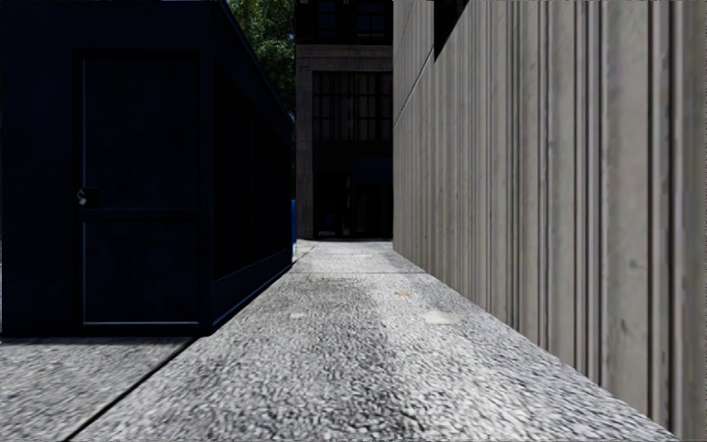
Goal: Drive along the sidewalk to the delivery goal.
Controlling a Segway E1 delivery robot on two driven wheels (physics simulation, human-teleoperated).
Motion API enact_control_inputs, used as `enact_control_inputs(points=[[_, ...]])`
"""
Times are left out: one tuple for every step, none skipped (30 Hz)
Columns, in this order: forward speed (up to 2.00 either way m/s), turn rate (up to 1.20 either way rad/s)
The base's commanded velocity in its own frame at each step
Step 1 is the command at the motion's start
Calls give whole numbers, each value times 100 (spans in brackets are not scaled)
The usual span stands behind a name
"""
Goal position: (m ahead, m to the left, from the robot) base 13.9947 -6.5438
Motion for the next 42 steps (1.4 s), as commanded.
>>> enact_control_inputs(points=[[200,0],[200,0],[200,0],[200,0],[200,0],[200,0],[200,0],[200,0],[200,0],[200,0],[200,0],[200,0],[200,0],[200,0],[200,0],[200,0],[200,0],[200,0],[200,0],[200,0],[200,0],[200,0],[200,0],[200,0],[200,0],[200,0],[200,0],[200,0],[200,0],[200,0],[200,0],[200,0],[200,0],[200,0],[200,0],[200,0],[200,0],[200,0],[200,0],[200,0],[200,0],[200,0]])
